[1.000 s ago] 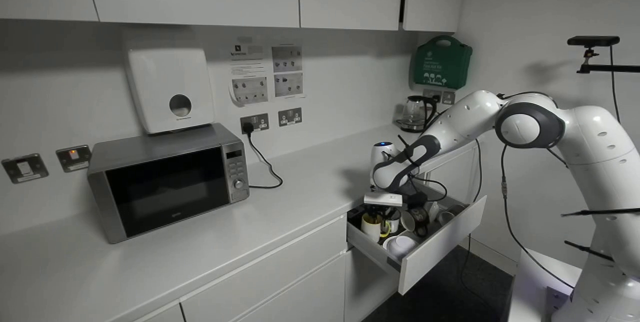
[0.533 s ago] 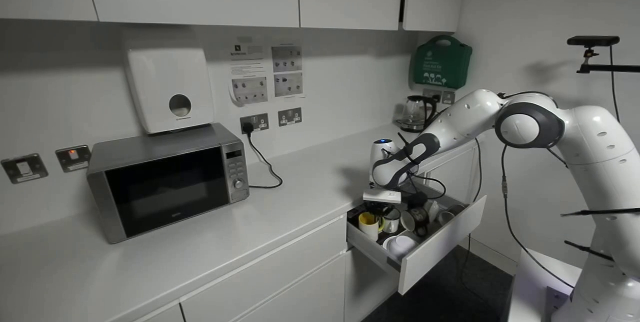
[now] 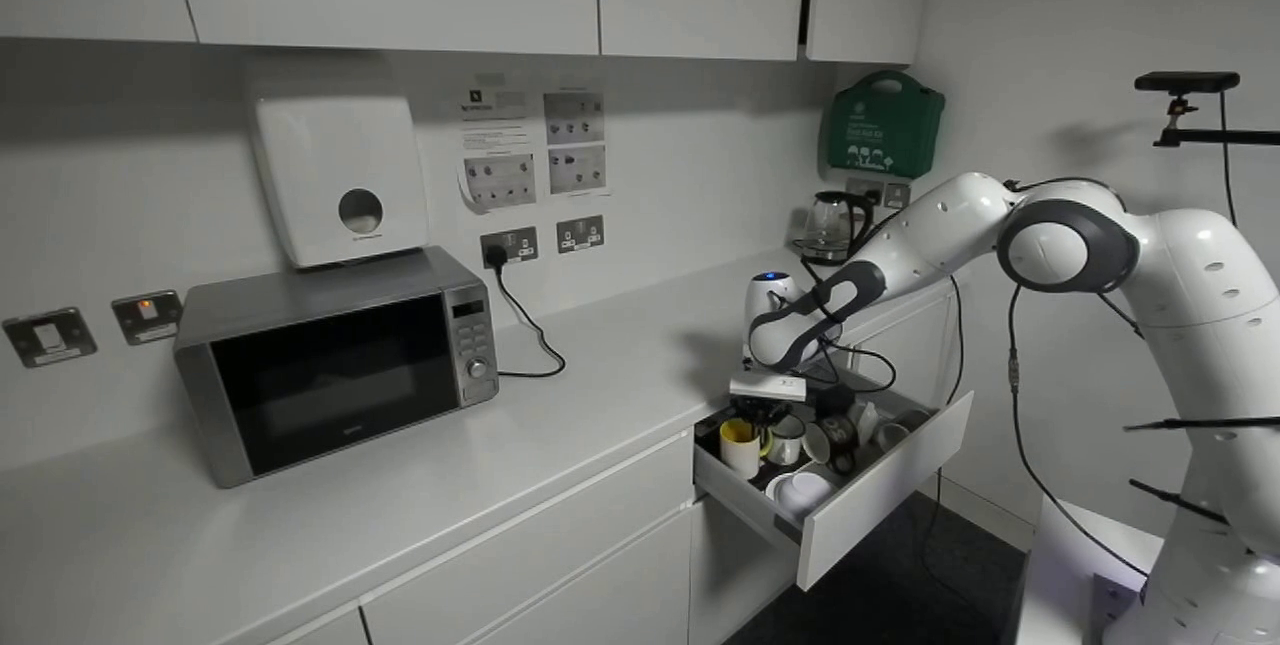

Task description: Take four mugs out of the open drawer

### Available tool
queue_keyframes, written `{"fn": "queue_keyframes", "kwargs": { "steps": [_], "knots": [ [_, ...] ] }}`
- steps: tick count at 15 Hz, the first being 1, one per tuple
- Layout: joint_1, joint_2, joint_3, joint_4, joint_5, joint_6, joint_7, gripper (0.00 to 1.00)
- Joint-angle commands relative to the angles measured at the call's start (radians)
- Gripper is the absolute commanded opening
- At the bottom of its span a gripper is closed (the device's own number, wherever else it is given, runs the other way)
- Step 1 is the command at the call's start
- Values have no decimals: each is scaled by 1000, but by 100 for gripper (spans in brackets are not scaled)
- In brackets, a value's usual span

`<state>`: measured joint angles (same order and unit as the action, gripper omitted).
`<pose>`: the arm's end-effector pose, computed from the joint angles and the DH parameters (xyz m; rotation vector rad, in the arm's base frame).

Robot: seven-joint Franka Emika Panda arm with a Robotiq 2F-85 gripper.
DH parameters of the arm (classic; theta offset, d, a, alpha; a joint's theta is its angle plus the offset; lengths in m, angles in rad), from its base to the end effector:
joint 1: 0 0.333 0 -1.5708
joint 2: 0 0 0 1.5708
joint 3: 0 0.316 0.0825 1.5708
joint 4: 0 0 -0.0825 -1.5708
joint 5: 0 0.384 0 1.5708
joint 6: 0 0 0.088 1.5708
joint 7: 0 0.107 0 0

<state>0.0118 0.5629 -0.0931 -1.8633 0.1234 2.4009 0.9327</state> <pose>0.6363 -0.0478 0.2127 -2.6665 1.6207 0.0511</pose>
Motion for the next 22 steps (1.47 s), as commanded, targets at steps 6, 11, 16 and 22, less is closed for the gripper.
{"fn": "queue_keyframes", "kwargs": {
  "steps": [6,11,16,22],
  "knots": [
    [20,-250,-40,-234,-64,40,-38,2],
    [10,-340,-33,-317,-108,38,-46,2],
    [-3,-446,-31,-374,-121,24,-41,2],
    [-23,-523,-25,-341,-156,-32,-35,2]
  ]
}}
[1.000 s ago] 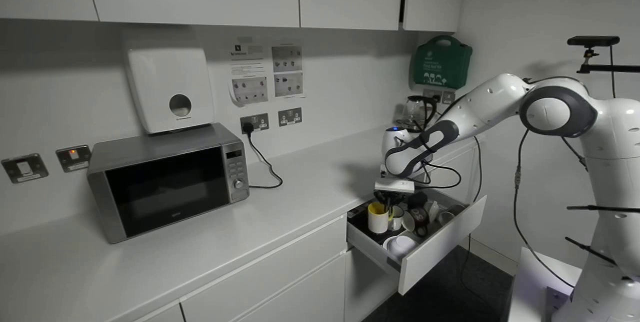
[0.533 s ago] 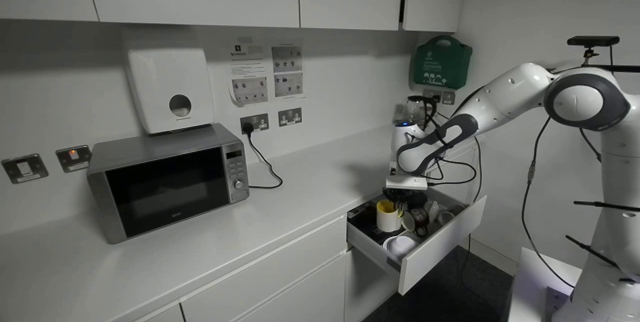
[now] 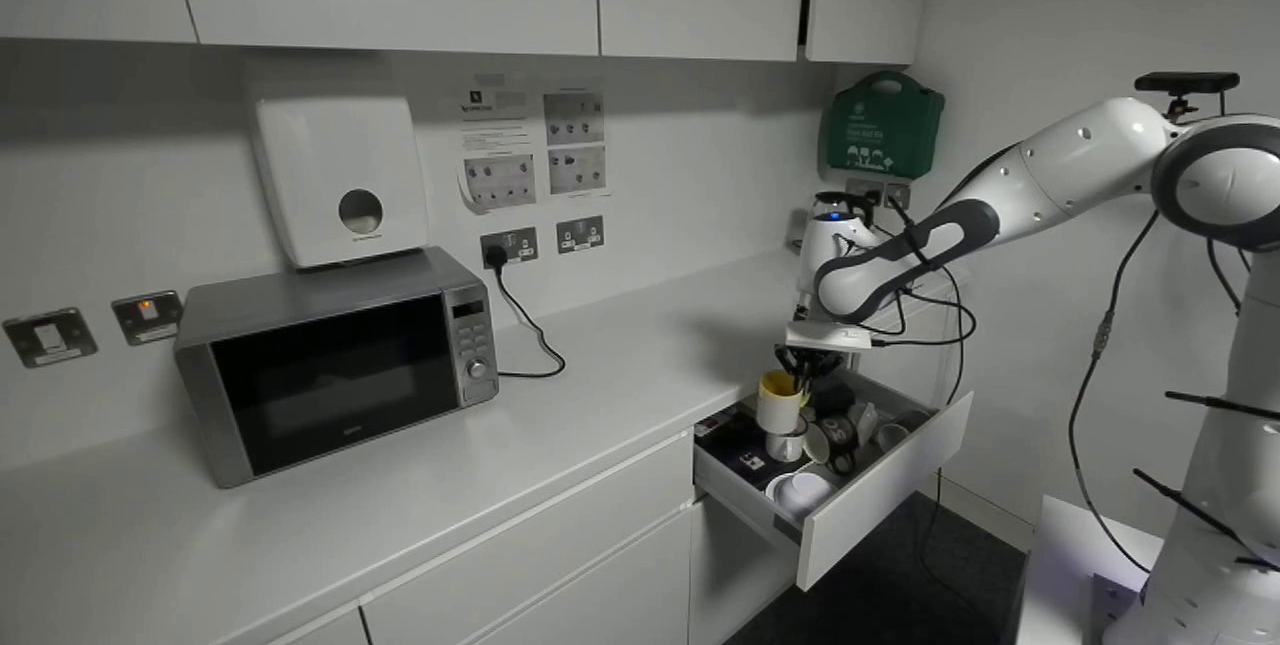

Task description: Take four mugs out of the open drawer

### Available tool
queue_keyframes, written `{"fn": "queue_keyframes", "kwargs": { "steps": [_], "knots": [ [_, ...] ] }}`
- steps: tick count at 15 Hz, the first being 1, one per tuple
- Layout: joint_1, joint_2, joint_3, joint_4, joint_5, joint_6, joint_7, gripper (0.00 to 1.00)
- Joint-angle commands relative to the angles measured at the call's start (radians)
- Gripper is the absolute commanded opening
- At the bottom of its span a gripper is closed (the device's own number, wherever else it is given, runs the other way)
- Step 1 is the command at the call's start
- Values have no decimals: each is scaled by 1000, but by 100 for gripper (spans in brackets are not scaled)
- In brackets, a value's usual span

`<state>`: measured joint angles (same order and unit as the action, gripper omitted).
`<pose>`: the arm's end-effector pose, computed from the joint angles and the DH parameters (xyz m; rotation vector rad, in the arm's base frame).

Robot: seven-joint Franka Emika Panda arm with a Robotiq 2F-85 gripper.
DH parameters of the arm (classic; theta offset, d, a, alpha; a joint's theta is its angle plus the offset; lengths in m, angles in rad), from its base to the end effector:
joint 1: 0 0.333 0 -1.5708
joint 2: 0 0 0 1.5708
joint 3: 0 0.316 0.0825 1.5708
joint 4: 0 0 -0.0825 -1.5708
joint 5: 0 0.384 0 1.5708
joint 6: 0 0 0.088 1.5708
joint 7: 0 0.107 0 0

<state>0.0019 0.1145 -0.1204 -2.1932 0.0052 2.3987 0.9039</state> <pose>0.5514 -0.0650 0.3424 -2.7130 1.5258 -0.1381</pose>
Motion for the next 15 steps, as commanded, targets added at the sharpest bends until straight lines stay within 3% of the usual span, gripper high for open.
{"fn": "queue_keyframes", "kwargs": {
  "steps": [1,8,15],
  "knots": [
    [-16,-82,5,-1,-49,-39,-6,2],
    [-12,-103,33,115,-136,-170,-4,2],
    [0,-42,73,306,-145,-300,-59,2]
  ]
}}
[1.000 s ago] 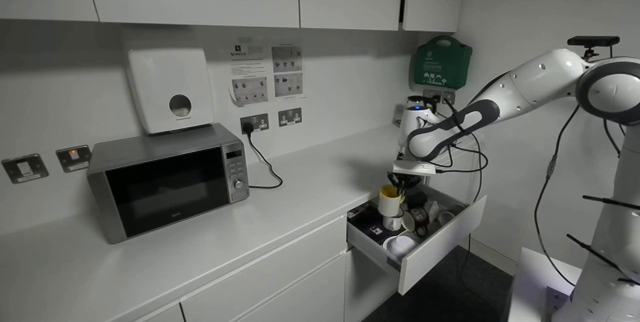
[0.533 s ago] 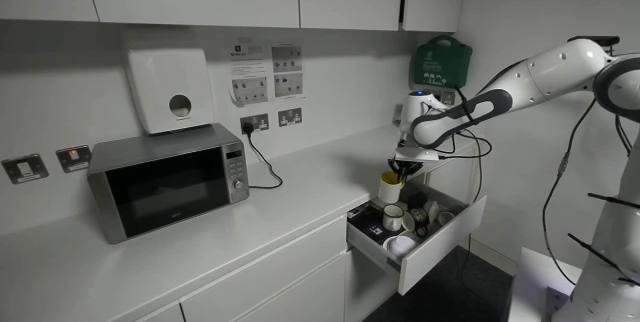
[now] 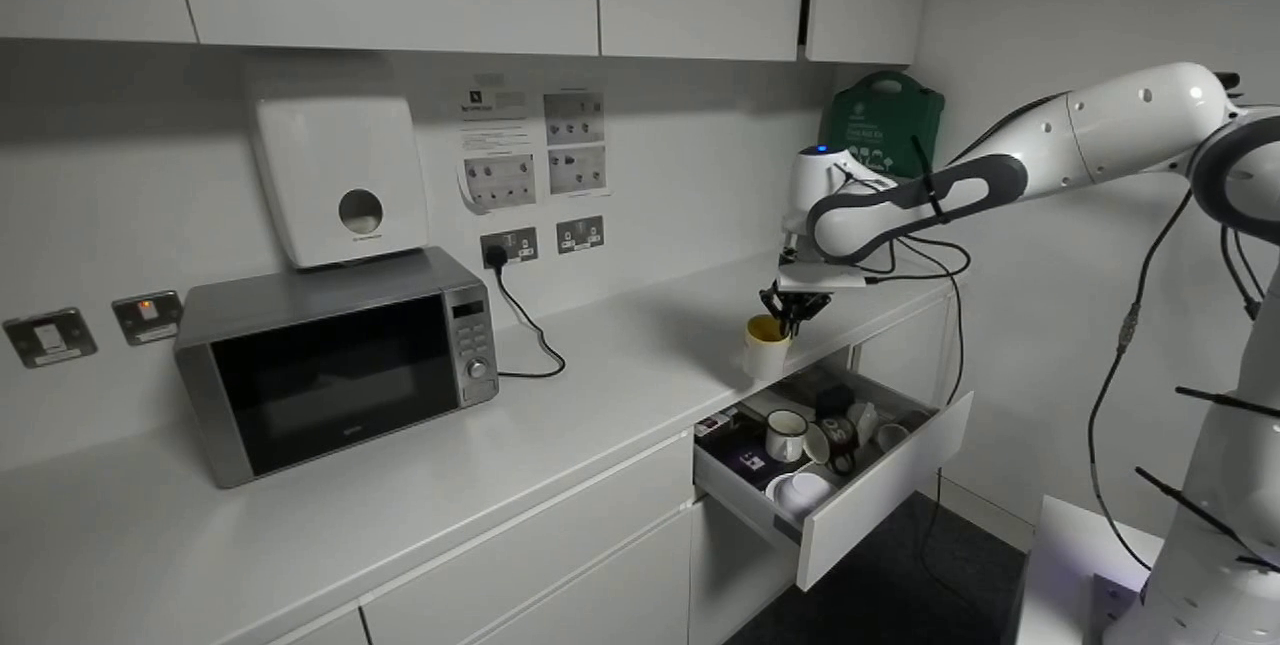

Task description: Take four mugs out of the open drawer

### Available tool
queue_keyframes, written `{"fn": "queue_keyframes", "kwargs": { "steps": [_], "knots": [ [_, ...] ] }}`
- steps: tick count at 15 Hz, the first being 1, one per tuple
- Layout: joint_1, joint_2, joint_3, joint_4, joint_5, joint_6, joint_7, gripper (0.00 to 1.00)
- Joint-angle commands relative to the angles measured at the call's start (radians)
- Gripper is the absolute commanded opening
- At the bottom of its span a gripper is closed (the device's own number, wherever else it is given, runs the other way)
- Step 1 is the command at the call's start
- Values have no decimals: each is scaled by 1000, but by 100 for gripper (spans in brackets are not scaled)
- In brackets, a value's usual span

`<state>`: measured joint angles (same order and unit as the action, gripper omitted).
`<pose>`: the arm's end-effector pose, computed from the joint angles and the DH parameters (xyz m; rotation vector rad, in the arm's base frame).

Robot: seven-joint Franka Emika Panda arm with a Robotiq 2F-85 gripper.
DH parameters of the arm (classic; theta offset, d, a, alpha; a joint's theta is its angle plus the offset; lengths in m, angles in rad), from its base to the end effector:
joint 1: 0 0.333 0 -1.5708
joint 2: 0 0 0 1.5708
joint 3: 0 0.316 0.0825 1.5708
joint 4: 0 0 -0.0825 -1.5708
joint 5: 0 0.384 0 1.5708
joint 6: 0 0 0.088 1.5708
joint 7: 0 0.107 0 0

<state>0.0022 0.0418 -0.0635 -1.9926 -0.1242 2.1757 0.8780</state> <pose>0.5770 -0.0398 0.4541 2.7945 -1.3081 0.2676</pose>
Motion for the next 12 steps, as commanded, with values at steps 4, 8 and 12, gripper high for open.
{"fn": "queue_keyframes", "kwargs": {
  "steps": [4,8,12],
  "knots": [
    [6,79,29,205,-8,-134,-70,2],
    [19,156,31,316,-1,-167,-103,2],
    [31,257,27,449,2,-194,-134,2]
  ]
}}
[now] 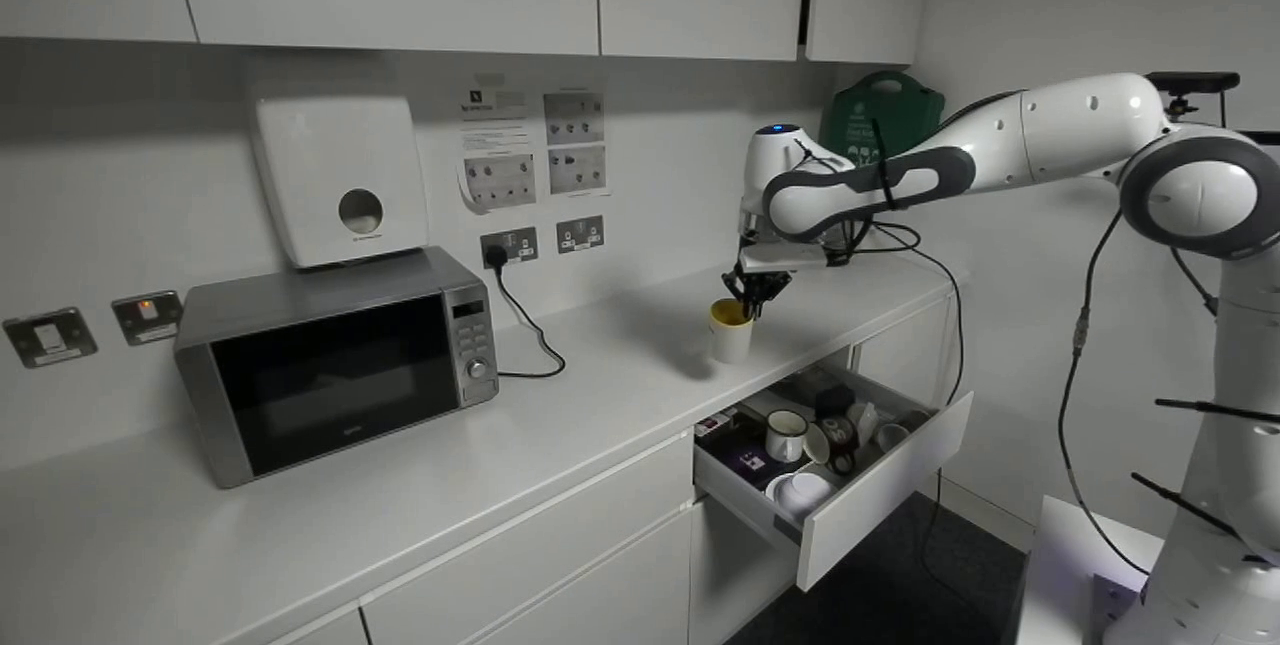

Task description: Take four mugs out of the open drawer

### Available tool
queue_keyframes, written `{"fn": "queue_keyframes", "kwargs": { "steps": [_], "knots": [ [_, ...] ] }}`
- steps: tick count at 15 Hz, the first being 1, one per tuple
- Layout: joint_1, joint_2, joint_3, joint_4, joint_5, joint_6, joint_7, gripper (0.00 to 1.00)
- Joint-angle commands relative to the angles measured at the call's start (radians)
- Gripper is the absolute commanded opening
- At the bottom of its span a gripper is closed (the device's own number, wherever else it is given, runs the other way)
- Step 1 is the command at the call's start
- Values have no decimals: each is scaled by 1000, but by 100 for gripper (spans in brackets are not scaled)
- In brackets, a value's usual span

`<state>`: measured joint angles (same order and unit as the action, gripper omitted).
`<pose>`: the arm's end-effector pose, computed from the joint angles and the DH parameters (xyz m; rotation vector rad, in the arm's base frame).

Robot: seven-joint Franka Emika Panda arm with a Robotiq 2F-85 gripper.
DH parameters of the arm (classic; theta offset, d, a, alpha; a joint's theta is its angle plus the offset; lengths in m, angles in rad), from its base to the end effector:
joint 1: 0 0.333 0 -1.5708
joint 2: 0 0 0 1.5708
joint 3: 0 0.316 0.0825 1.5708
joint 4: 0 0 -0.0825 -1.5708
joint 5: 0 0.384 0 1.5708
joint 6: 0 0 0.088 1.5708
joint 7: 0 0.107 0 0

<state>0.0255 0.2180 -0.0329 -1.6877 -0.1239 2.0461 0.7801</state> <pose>0.6408 -0.0100 0.4823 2.8643 -1.1064 0.2702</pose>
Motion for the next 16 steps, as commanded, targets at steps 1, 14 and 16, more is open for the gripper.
{"fn": "queue_keyframes", "kwargs": {
  "steps": [1,14,16],
  "knots": [
    [10,105,-6,176,4,-72,-44,2],
    [7,350,-18,462,69,-186,-98,2],
    [10,378,-18,491,78,-194,-97,2]
  ]
}}
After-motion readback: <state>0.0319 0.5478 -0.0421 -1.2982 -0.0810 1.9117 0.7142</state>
